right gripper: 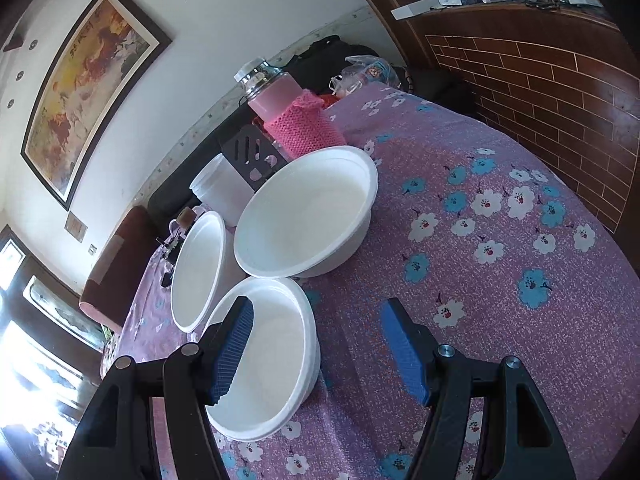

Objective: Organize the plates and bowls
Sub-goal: 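Withdraw the right tool and move it toward the white foam bowls, then close the right gripper on the rim of a white foam bowl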

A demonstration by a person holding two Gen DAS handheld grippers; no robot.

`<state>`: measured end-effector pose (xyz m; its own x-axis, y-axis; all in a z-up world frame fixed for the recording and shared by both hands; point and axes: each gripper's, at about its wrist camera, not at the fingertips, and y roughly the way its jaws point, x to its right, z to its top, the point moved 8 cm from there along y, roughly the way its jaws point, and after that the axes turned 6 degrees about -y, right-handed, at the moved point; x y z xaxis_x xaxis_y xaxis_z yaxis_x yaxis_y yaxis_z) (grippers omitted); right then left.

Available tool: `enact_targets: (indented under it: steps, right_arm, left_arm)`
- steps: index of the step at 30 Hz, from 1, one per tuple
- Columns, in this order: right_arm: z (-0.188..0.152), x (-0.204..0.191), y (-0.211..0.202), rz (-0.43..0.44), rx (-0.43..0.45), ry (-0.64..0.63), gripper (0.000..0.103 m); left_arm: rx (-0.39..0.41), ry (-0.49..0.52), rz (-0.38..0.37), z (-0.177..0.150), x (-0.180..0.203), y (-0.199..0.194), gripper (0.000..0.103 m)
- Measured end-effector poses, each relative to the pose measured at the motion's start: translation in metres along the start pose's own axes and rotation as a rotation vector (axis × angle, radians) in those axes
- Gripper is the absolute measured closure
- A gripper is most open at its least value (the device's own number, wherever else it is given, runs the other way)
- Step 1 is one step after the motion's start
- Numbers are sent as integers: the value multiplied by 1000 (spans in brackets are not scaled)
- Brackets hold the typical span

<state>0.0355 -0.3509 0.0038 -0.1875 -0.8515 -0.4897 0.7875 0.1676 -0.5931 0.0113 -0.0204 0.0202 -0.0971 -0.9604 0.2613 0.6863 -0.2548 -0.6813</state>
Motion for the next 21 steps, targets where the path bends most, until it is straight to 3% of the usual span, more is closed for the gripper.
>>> enact_targets:
  steps: [3,8,12,15,21]
  right_arm:
    - [-2,3,-2,1,-4,0,32]
    - [-9,8,4,-12,-45,3,32]
    - [-19,5,20,37,-100,21,44]
    - [-24,-1,30,51,-124,12,51]
    - [-33,-14,42,15,-149,-64,59]
  left_arm:
    - [-14,34,2,3,13,19,26]
    - [-101,36,-54,8,38,56,26]
    - [-148,4,-122,16,61,82,26]
    - [-161,-5,-132,19,73,98,26]
    - [-228,-24,-149,12,86,131,26]
